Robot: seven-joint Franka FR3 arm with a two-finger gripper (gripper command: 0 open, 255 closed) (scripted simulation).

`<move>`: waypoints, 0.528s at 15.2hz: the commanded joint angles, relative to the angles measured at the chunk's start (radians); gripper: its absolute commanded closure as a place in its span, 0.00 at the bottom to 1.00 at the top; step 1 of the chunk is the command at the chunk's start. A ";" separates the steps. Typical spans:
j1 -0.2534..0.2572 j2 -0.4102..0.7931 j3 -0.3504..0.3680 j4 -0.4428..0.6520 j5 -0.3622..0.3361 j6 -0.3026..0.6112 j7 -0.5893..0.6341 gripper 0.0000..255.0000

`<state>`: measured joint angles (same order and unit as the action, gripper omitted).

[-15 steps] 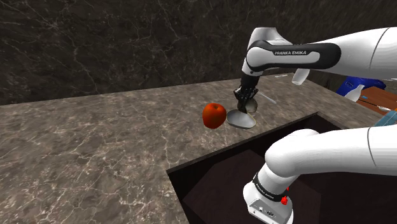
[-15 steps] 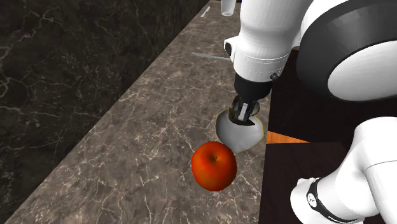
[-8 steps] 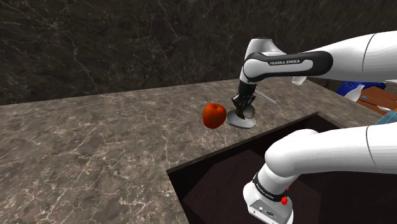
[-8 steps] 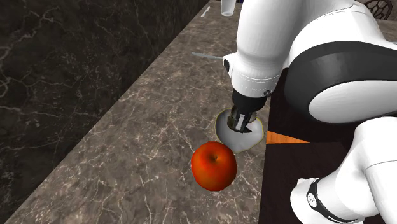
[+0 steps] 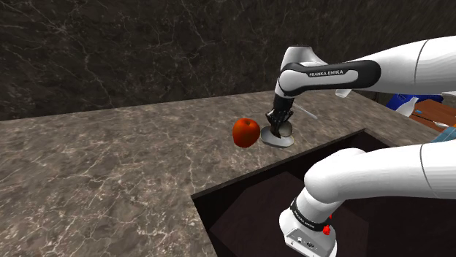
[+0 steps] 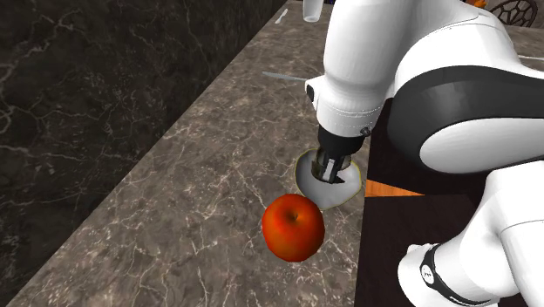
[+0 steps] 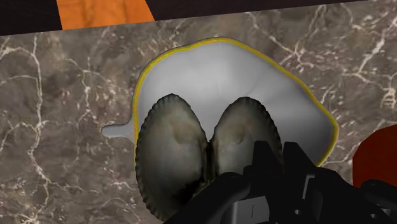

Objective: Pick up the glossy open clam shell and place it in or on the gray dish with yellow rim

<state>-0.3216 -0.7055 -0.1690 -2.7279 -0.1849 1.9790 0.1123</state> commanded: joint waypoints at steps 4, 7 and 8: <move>0.000 0.000 0.000 0.000 0.000 0.000 0.000 0.00; 0.003 -0.010 0.005 0.028 0.006 -0.038 -0.001 0.00; 0.005 -0.017 0.010 0.057 0.011 -0.075 -0.002 0.00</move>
<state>-0.3174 -0.7168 -0.1614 -2.6900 -0.1771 1.9319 0.1121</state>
